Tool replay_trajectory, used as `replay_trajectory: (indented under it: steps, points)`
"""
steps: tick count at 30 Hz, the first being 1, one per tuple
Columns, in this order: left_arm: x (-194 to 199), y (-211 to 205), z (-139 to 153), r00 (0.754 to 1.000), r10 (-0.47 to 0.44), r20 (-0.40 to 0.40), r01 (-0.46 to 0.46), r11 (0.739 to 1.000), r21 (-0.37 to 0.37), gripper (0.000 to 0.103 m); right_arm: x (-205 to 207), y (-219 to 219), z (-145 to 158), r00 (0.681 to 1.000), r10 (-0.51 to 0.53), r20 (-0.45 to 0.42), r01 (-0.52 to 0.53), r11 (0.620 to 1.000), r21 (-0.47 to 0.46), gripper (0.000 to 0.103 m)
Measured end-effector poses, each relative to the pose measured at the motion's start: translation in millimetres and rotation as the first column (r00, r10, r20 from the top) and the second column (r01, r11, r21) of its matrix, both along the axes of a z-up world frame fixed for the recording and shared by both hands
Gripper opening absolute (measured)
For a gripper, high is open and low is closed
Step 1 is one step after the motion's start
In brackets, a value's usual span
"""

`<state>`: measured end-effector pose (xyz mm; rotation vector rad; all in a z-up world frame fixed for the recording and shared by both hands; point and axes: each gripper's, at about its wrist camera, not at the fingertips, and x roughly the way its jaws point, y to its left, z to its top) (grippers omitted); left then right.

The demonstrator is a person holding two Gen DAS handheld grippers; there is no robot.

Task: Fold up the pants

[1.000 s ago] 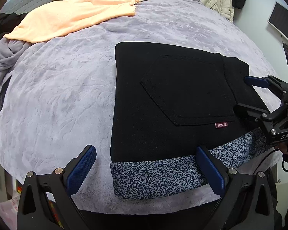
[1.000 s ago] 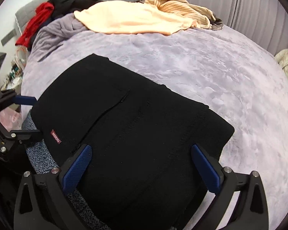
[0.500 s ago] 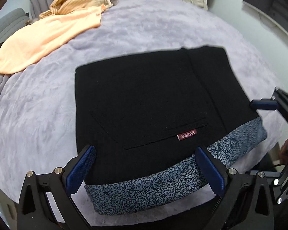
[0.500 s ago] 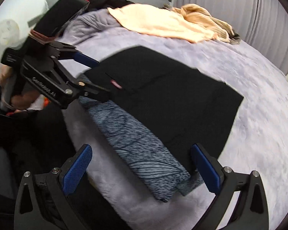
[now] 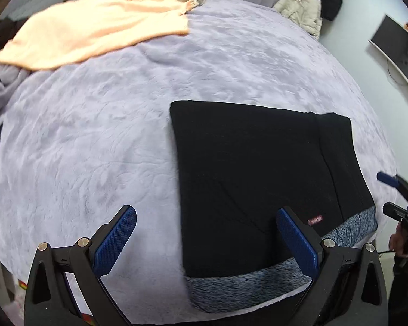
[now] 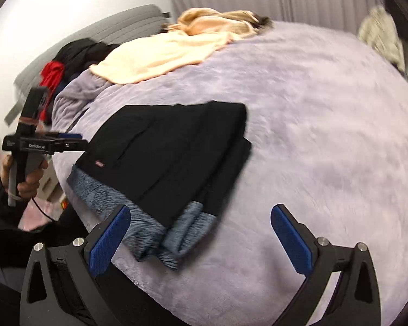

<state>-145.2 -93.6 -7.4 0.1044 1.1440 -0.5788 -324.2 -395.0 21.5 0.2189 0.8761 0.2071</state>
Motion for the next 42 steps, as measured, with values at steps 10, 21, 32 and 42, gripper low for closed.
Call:
replay_trajectory:
  steps: [10, 21, 32, 42]
  points:
    - [-3, -22, -3, 0.998, -0.055, -0.007, 0.055, 0.998, 0.021, 0.103, 26, -5, -17, 0.998, -0.020, -0.055, 0.025, 0.995, 0.096, 0.103]
    - [15, -33, -20, 0.994, -0.081, -0.074, 0.078, 0.996, -0.041, 0.103, 41, 7, -31, 0.994, -0.002, -0.109, 0.018, 0.989, 0.146, 0.103]
    - [24, -35, -41, 0.983, -0.082, -0.163, 0.057, 0.987, -0.150, 0.103, 75, 21, -63, 0.976, 0.081, -0.201, -0.014, 0.949, 0.316, 0.103]
    - [31, -31, -55, 0.967, -0.165, -0.194, 0.109, 0.956, -0.271, 0.103, 88, 29, -70, 0.981, 0.058, -0.187, 0.011, 0.938, 0.347, 0.103]
